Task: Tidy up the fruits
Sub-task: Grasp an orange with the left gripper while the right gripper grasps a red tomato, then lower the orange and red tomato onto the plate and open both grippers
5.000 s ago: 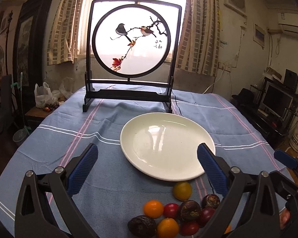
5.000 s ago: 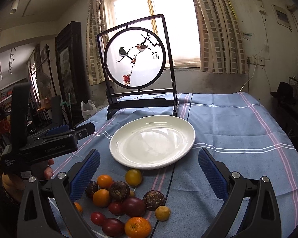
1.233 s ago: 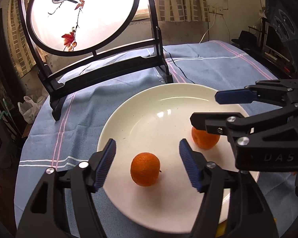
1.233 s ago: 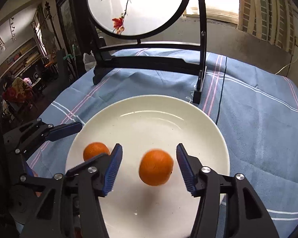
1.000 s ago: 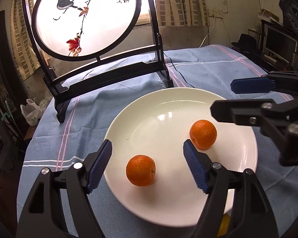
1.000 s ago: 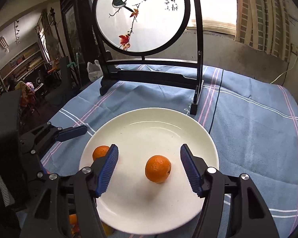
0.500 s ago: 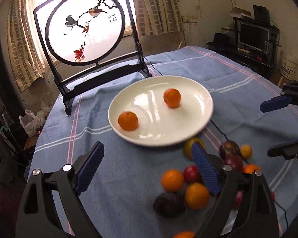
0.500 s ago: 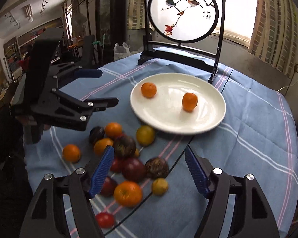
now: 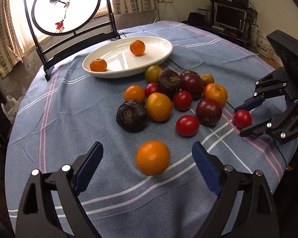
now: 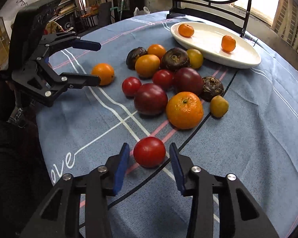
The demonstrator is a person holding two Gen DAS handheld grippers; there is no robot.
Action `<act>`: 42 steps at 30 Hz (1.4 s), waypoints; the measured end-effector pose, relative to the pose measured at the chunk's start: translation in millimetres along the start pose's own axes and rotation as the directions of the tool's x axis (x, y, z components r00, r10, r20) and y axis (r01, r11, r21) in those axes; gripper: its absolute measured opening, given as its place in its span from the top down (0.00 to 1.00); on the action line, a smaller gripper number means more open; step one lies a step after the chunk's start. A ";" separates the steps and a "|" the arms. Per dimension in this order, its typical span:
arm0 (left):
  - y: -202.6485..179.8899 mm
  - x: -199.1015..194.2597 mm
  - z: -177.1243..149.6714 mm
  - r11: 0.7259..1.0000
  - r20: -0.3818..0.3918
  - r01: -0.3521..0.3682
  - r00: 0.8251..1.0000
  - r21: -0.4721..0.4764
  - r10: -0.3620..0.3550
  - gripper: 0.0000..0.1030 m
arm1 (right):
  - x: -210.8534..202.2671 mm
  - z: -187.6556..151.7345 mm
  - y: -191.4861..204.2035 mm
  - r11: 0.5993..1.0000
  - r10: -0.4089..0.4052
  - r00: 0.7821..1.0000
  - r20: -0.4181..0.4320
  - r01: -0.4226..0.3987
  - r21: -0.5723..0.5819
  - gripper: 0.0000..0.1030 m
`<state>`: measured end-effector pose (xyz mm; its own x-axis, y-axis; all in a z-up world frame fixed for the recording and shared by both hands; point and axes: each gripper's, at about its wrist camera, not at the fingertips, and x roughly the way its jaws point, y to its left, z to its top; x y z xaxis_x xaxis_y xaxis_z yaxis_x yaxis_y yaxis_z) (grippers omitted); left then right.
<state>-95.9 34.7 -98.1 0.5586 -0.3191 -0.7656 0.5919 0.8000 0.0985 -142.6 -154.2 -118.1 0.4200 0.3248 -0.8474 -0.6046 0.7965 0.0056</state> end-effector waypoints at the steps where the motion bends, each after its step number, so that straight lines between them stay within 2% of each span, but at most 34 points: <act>1: -0.2 4.1 0.1 1.000 -0.012 0.003 1.000 -0.004 -0.003 0.14 | -0.6 -0.5 0.8 1.000 -0.005 1.000 -0.002 0.005 -0.005 0.65; 2: -0.6 8.0 0.1 1.000 -0.022 0.005 1.000 -0.004 -0.005 0.14 | -2.5 -0.7 0.8 1.000 0.000 1.000 -0.002 0.000 -0.006 0.71; 5: -0.4 15.0 0.2 1.000 -0.037 0.016 0.999 -0.013 -0.016 0.16 | -9.8 -3.3 3.0 1.000 -0.004 1.000 0.008 0.004 -0.028 0.71; 7: -0.1 18.9 0.5 0.999 -0.057 0.045 0.997 -0.020 -0.046 0.33 | -13.2 -2.4 -0.5 1.000 0.002 1.000 0.019 -0.002 -0.017 0.71; 8: 0.7 22.0 0.8 0.998 -0.077 0.064 0.995 -0.026 -0.066 0.54 | -15.9 -1.9 -2.0 1.000 0.001 1.000 0.026 -0.001 -0.016 0.71; 9: 2.0 24.9 1.0 0.997 -0.095 0.064 0.993 -0.034 -0.067 0.64 | -18.1 -0.8 -3.8 1.000 -0.007 0.999 0.036 0.007 -0.012 0.71; 15: 6.4 16.2 8.3 0.996 -0.074 0.076 0.994 -0.036 -0.079 0.65 | -30.7 10.9 -18.5 0.999 -0.030 0.996 0.085 0.029 0.017 0.71; 21: 20.7 -9.9 58.1 0.999 0.061 -0.027 0.998 -0.044 0.030 0.65 | -56.5 47.7 -39.7 0.995 -0.100 0.976 0.191 0.098 0.020 0.71; 24: 31.8 -16.1 97.3 0.993 0.146 -0.097 0.983 -0.073 0.107 0.65 | -70.4 74.7 -54.2 0.990 -0.140 0.953 0.270 0.134 0.041 0.71; 26: 37.1 -13.9 124.2 0.985 0.192 -0.148 0.968 -0.092 0.164 0.65 | -78.1 94.5 -65.8 0.988 -0.152 0.933 0.325 0.139 0.063 0.71; 28: 42.0 -7.0 148.0 0.978 0.220 -0.171 0.956 -0.122 0.195 0.65 | -81.1 114.3 -79.9 0.986 -0.166 0.916 0.365 0.142 0.091 0.71; 30: 48.0 1.4 167.3 0.974 0.232 -0.162 0.953 -0.158 0.196 0.65 | -80.2 131.9 -94.4 0.984 -0.171 0.902 0.396 0.135 0.118 0.71; 34: 55.6 28.7 194.0 0.970 0.224 -0.147 0.956 -0.194 0.190 0.65 | -67.4 159.9 -120.4 0.979 -0.181 0.892 0.413 0.124 0.162 0.71; 39: 62.8 60.9 207.4 0.964 0.208 -0.128 0.962 -0.232 0.178 0.65 | -46.7 183.5 -145.8 0.971 -0.167 0.881 0.443 0.068 0.230 0.71; 42: 63.7 74.4 209.5 0.959 0.203 -0.147 0.959 -0.241 0.198 0.65 | -31.5 190.2 -157.3 0.960 -0.162 0.880 0.446 0.035 0.279 0.71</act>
<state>105.0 -44.5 -15.6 0.7713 -0.2505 -0.5851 0.3452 0.9370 0.0538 68.0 -192.8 8.7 0.7696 0.3846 -0.5097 -0.3767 0.9180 0.1239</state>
